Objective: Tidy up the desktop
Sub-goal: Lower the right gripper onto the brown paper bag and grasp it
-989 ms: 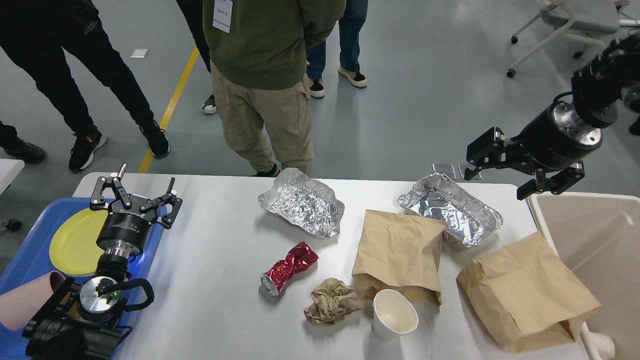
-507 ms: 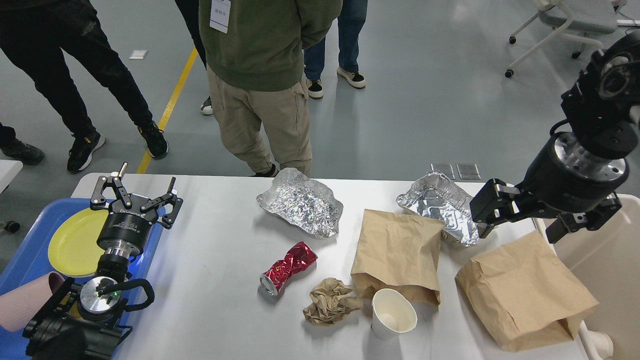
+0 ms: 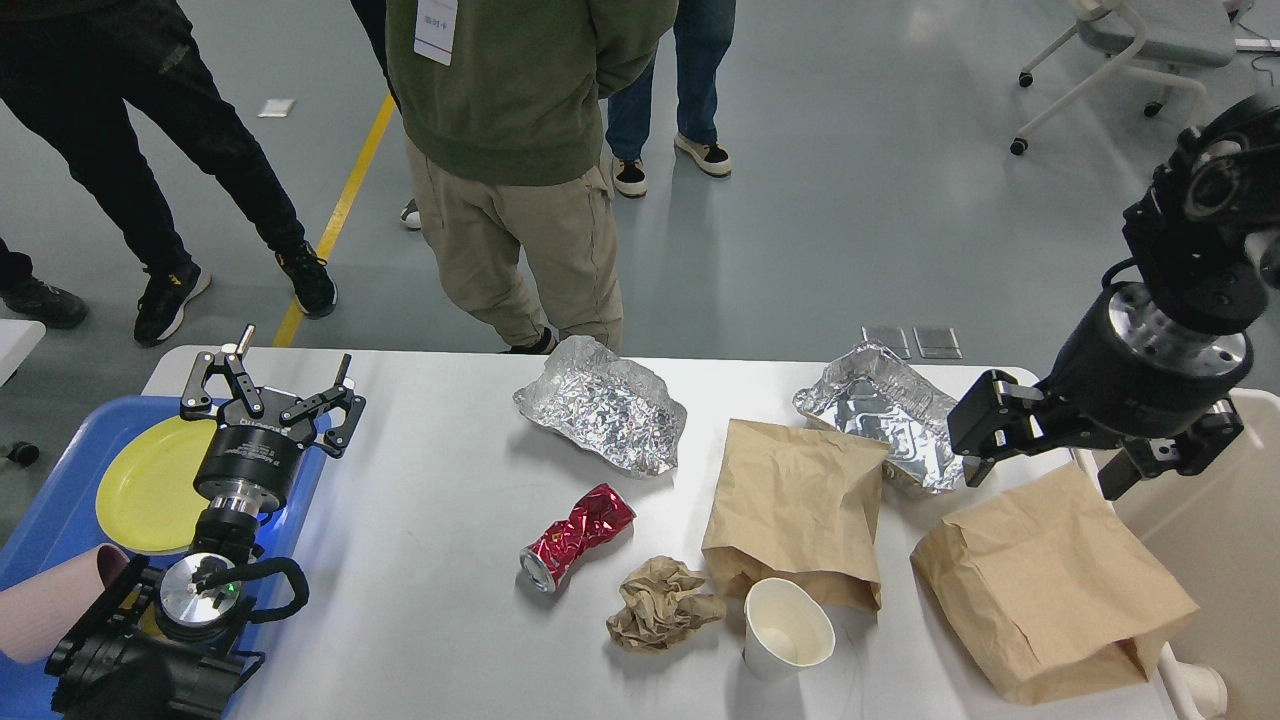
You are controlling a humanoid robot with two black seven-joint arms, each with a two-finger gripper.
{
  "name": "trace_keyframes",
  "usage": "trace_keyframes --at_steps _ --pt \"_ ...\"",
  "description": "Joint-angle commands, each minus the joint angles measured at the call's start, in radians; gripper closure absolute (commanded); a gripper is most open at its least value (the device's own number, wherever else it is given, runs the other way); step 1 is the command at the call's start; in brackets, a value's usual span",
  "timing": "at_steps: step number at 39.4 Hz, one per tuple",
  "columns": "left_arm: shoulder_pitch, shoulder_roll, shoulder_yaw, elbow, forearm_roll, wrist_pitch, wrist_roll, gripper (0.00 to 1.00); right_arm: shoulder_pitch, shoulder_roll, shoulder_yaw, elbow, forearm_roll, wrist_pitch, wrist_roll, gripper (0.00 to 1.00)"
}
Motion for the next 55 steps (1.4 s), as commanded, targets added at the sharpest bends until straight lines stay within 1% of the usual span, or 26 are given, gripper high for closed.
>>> trace_keyframes --at_steps 1,8,15,21,26,32,36,42,45,46,50,55 --pt "0.000 0.000 0.000 0.000 0.000 0.000 0.000 0.04 -0.057 0.006 -0.012 -0.004 0.000 -0.046 0.001 0.00" --pt "0.000 0.000 0.000 0.000 0.000 0.000 0.000 0.04 -0.151 0.006 -0.028 -0.032 0.000 -0.169 -0.001 0.00" --pt "0.000 0.000 0.001 0.000 0.000 0.000 0.000 0.04 -0.220 0.006 -0.042 -0.041 0.002 -0.204 -0.001 0.00" --pt "0.000 0.000 0.000 0.000 0.000 0.000 0.000 0.04 -0.309 0.000 -0.046 -0.090 0.019 -0.279 -0.001 0.00" --pt "0.000 0.000 0.000 0.000 0.000 0.000 -0.002 0.04 -0.373 0.000 -0.043 -0.121 0.020 -0.305 -0.001 0.00" --pt "0.000 0.000 0.000 0.000 0.000 0.000 0.000 0.04 -0.491 -0.001 -0.026 -0.242 0.032 -0.313 -0.001 0.00" --pt "0.000 0.000 0.000 0.000 0.000 0.000 0.000 0.04 -0.576 -0.009 -0.011 -0.328 0.089 -0.318 -0.001 0.00" --pt "0.000 0.001 0.000 0.000 0.000 0.000 -0.002 0.04 -0.649 -0.020 -0.008 -0.435 0.195 -0.319 -0.004 0.00" --pt "0.000 0.001 0.001 0.000 0.000 0.000 0.000 0.04 -0.692 -0.021 0.001 -0.495 0.258 -0.321 -0.004 0.04" --pt "0.000 0.000 0.001 0.000 0.000 0.000 -0.002 0.04 -0.734 -0.014 0.006 -0.538 0.303 -0.325 -0.012 0.04" --pt "0.000 0.000 0.001 0.000 0.000 0.000 0.000 0.04 -0.810 0.005 0.041 -0.621 0.391 -0.339 -0.013 0.04" --pt "0.000 0.000 0.001 0.000 0.000 0.000 0.000 0.04 -0.873 0.026 0.073 -0.697 0.413 -0.351 -0.021 0.05"
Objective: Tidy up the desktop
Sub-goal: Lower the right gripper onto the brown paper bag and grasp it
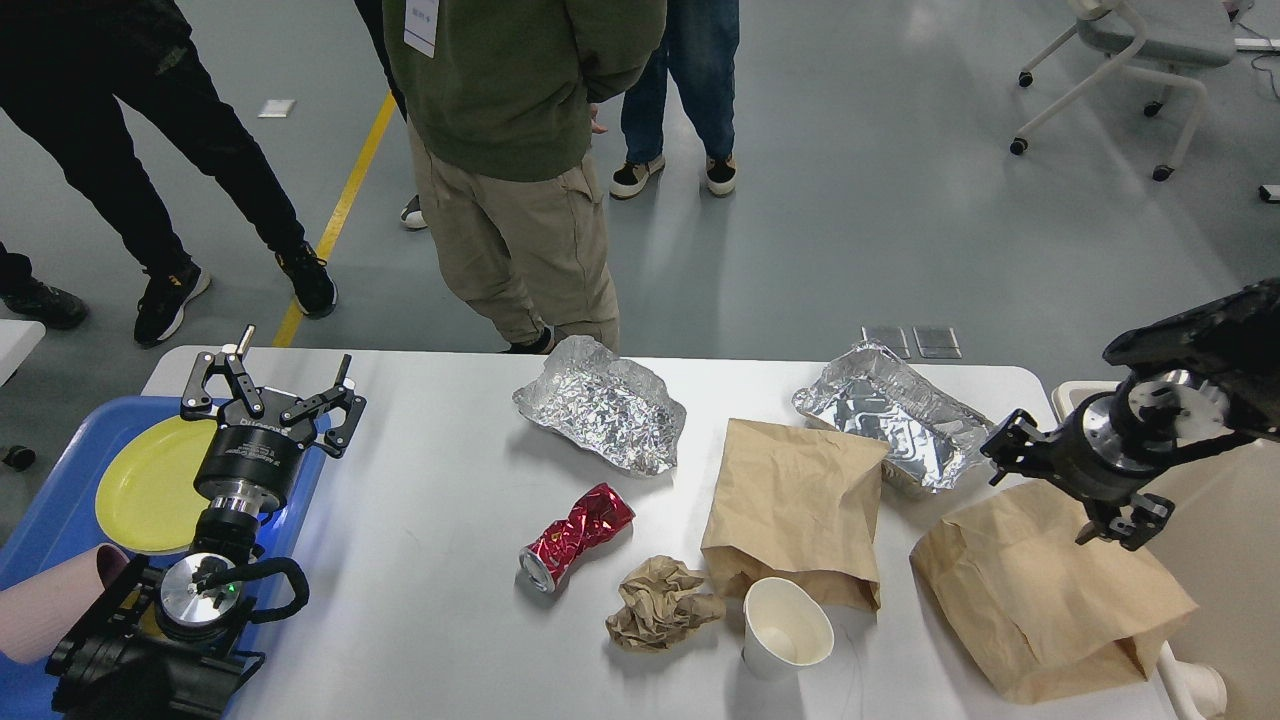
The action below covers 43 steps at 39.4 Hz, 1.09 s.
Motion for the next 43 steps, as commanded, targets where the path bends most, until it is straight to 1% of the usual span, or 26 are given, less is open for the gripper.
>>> trace_keyframes --at_steps 1,5,8,15,21,24,26,29,30,31,32,33,34,38,39,40,41,43 --pt "0.000 0.000 0.000 0.000 0.000 0.000 0.000 0.04 -0.080 0.031 0.041 -0.090 0.034 -0.015 -0.009 0.05" --pt "0.000 0.001 0.000 0.000 0.000 0.000 0.000 0.04 -0.161 0.046 0.101 -0.158 0.038 -0.027 -0.010 0.04" --pt "0.000 0.000 0.000 0.000 0.000 0.000 0.000 0.04 -0.209 0.075 0.101 -0.188 0.023 -0.027 -0.015 0.04" --pt "0.000 0.000 0.000 0.000 0.000 0.000 0.000 0.04 -0.250 0.090 0.112 -0.196 0.021 -0.040 -0.016 0.04" --pt "0.000 0.000 0.000 0.000 0.000 0.000 0.000 0.04 -0.339 0.110 0.156 -0.201 0.015 -0.190 -0.015 0.02" --pt "0.000 0.001 0.000 0.000 0.000 0.000 0.000 0.04 -0.346 0.112 0.156 -0.201 0.014 -0.192 -0.015 0.03" --pt "0.000 0.000 0.000 0.000 0.000 0.000 0.000 0.04 -0.350 0.116 0.156 -0.201 0.012 -0.192 -0.015 0.06" --pt "0.000 0.000 0.000 0.000 0.000 0.000 0.000 0.04 -0.358 0.127 0.156 -0.201 0.001 -0.192 -0.015 0.18" --pt "0.000 0.000 0.000 0.000 0.000 0.000 0.000 0.04 -0.362 0.132 0.158 -0.201 -0.018 -0.192 -0.015 0.26" --pt "0.000 0.000 0.000 0.000 0.000 0.000 0.000 0.04 -0.365 0.132 0.158 -0.201 -0.026 -0.193 -0.015 0.30" --pt "0.000 0.000 0.000 0.000 0.000 0.000 0.000 0.04 -0.373 0.132 0.158 -0.201 -0.035 -0.196 -0.015 0.41" --pt "0.000 0.000 0.000 0.000 0.000 0.000 0.000 0.04 -0.376 0.132 0.159 -0.201 -0.034 -0.198 -0.015 0.48" --pt "0.000 0.000 0.000 0.000 0.000 0.000 0.000 0.04 -0.379 0.132 0.165 -0.198 -0.035 -0.198 -0.015 0.62" --pt "0.000 0.000 0.000 0.000 0.000 0.000 0.000 0.04 -0.375 0.130 0.184 -0.190 -0.034 -0.198 -0.015 0.81" --pt "0.000 0.000 0.000 0.000 0.000 0.000 0.000 0.04 -0.369 0.130 0.184 -0.188 -0.032 -0.198 -0.015 0.92" --pt "0.000 0.000 0.000 0.000 0.000 0.000 0.000 0.04 -0.367 0.129 0.184 -0.187 -0.029 -0.198 -0.015 0.97" --pt "0.000 0.000 0.000 0.000 0.000 0.000 0.000 0.04 -0.365 0.127 0.184 -0.187 -0.028 -0.198 -0.015 1.00" --pt "0.000 0.000 0.000 0.000 0.000 0.000 0.000 0.04 -0.362 0.127 0.184 -0.185 -0.026 -0.201 -0.015 1.00"
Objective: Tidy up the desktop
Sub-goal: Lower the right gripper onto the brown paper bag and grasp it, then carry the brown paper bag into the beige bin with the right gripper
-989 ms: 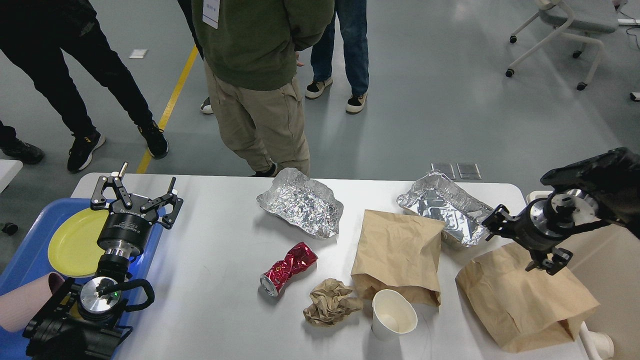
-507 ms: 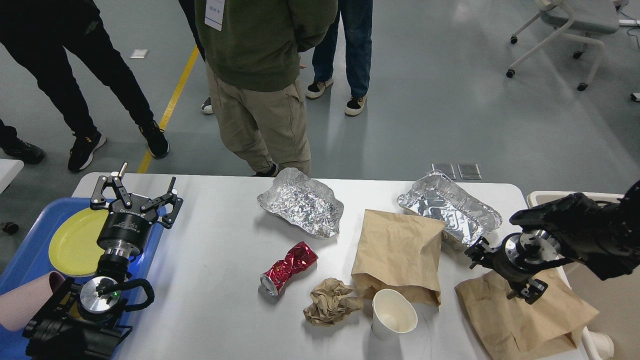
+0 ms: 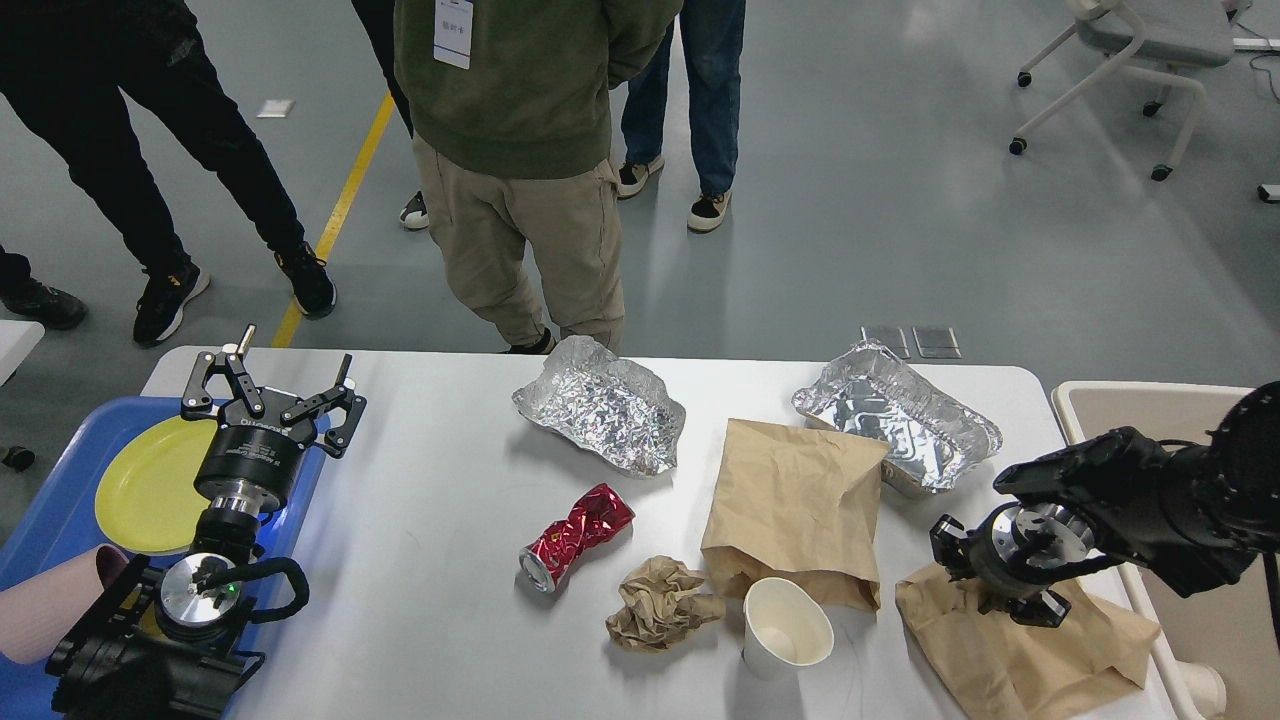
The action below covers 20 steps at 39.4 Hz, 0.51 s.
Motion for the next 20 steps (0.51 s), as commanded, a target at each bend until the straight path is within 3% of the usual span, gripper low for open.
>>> trace_keyframes --at_steps 1,20 --pt "0.000 0.000 0.000 0.000 0.000 0.000 0.000 0.04 0.010 -0.003 0.002 0.003 0.007 -0.004 0.000 1.00" --pt "0.000 0.000 0.000 0.000 0.000 0.000 0.000 0.04 0.116 -0.046 -0.014 0.115 -0.024 0.023 -0.029 1.00"
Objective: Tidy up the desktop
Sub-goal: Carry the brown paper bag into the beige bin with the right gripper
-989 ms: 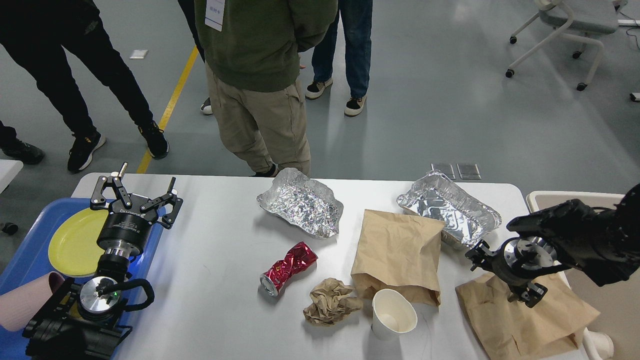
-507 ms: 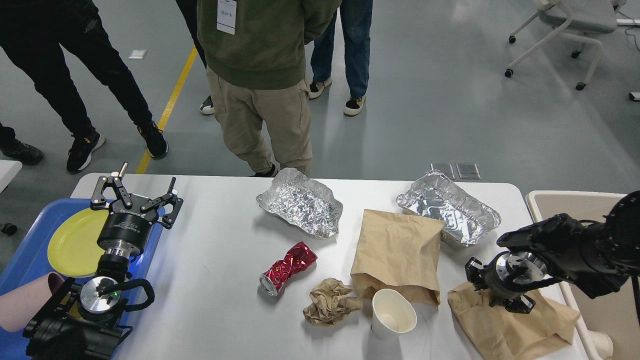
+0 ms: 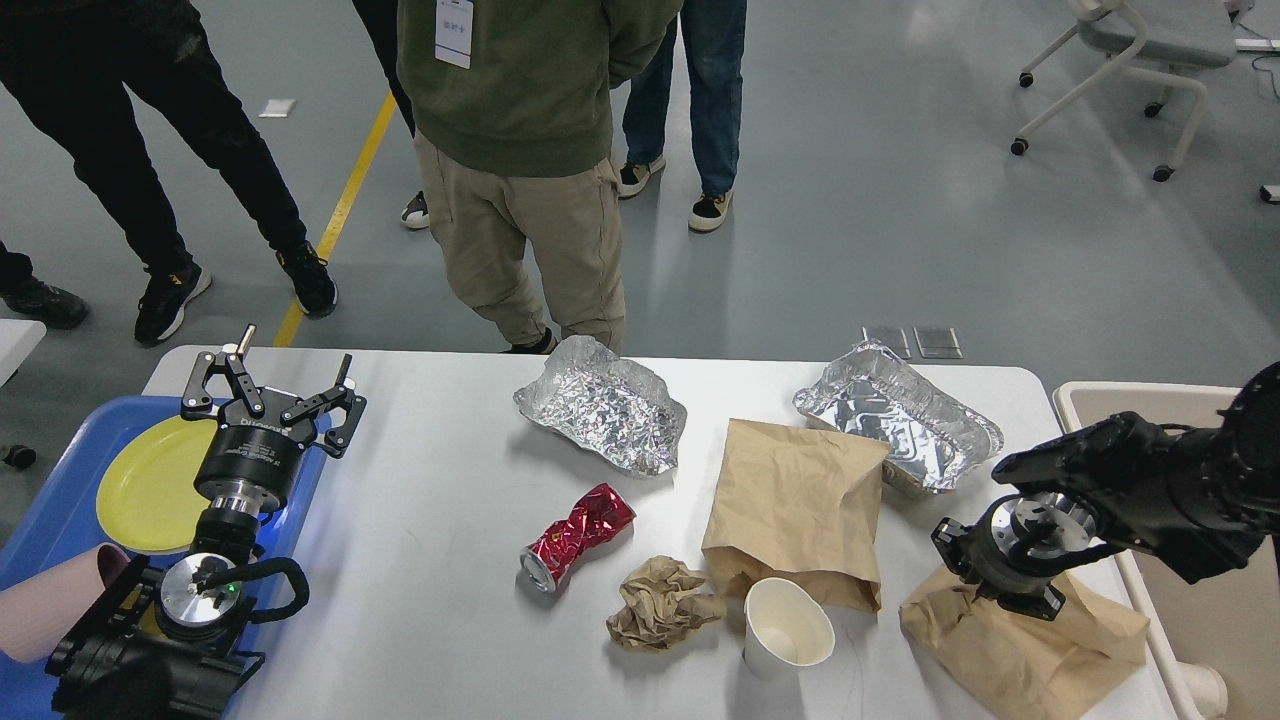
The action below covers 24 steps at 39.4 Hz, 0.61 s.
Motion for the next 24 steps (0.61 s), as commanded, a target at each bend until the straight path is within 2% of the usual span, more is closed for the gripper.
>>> trace_keyframes --at_steps 1,4,8,15,17,20,24 --pt "0.000 0.000 0.000 0.000 0.000 0.000 0.000 0.04 0.064 -0.038 -0.012 0.055 -0.002 0.021 0.001 1.00" --pt "0.000 0.000 0.000 0.000 0.000 0.000 0.000 0.04 0.116 -0.069 -0.031 0.092 -0.002 0.053 0.001 1.00" --pt "0.000 0.000 0.000 0.000 0.000 0.000 0.000 0.04 0.296 -0.112 -0.136 0.193 -0.002 0.151 0.001 1.00" --pt "0.000 0.000 0.000 0.000 0.000 0.000 0.000 0.04 0.563 -0.118 -0.299 0.334 -0.001 0.271 0.013 1.00" --pt "0.000 0.001 0.000 0.000 0.000 0.000 0.000 0.04 0.715 -0.116 -0.368 0.408 -0.010 0.333 0.015 1.00" --pt "0.000 0.000 0.000 0.000 0.000 0.000 0.000 0.04 0.855 -0.128 -0.397 0.462 -0.051 0.418 0.015 1.00" --pt "0.000 0.001 0.000 0.000 0.000 0.000 0.000 0.04 0.955 -0.144 -0.404 0.516 -0.088 0.479 0.013 1.00"
